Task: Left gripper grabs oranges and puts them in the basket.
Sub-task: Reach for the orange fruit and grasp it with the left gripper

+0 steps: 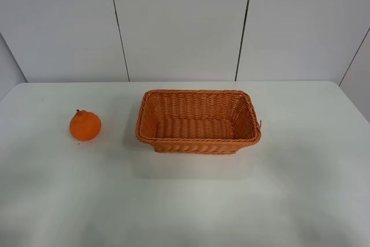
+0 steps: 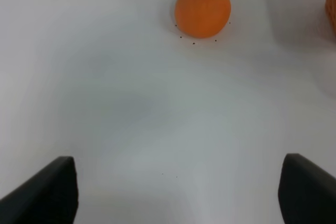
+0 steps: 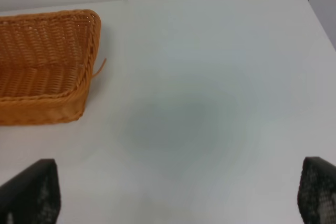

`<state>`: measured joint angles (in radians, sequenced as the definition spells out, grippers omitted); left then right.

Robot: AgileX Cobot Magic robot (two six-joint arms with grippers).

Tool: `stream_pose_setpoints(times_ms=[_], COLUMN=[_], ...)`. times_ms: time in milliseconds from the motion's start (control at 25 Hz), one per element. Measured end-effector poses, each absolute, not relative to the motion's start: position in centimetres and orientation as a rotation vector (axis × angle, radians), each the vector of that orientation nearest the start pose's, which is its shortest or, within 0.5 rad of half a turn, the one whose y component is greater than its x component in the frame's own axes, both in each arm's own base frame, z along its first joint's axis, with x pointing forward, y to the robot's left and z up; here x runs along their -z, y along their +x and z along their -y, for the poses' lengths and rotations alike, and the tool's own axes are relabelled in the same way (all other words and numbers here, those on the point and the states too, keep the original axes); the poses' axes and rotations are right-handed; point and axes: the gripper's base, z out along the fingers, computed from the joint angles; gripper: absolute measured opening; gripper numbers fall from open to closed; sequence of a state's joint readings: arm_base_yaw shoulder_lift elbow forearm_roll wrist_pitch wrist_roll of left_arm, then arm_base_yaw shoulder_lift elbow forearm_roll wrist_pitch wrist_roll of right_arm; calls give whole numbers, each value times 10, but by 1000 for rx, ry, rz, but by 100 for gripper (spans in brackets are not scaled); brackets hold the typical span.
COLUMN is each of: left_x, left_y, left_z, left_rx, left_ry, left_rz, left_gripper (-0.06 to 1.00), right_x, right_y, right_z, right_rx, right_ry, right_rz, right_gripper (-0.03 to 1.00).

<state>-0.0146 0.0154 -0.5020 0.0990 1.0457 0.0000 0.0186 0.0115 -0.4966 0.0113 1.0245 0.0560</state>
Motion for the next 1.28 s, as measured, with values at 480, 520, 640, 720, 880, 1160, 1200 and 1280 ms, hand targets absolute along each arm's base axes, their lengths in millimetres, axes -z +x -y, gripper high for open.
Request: stream_pose_setpoints(times_ms=[480,520,640,720,880,1160,1200,1280], left_x=[-303,-303,-302,-298,-282,-239,-233,-217], left_y=[132,151,200,229,281,347,353,364], left_z=[-3,-2,2,4,8,10,10,10], left_rx=[-83,-77,-48,-20,13,17,16,15], left_ry=[69,76,108,134,181,241,252,271], left_rz=[-2332,-2367,-2429,-2464,-2534,-2625,-2639,-2670], left_gripper=[87,87,87,87,87,87,87,87], right_x=[-279,-279,-279,-279,-279,-279,-279,-279], right_y=[-1,-1,-1,-1,-1,-1,-1,-1], right_z=[-1,-1,-1,-1,-1,-1,-1,-1], right_rx=[-61,-61,-61,-61,-61,-61,-61,-61], right_ry=[38,38,38,38,38,38,38,38], right_rz=[-2023,-2023,-2023,-2023,-2023,-2023,-2023,-2023], right_gripper=[69,69,69,69,69,69,69,69])
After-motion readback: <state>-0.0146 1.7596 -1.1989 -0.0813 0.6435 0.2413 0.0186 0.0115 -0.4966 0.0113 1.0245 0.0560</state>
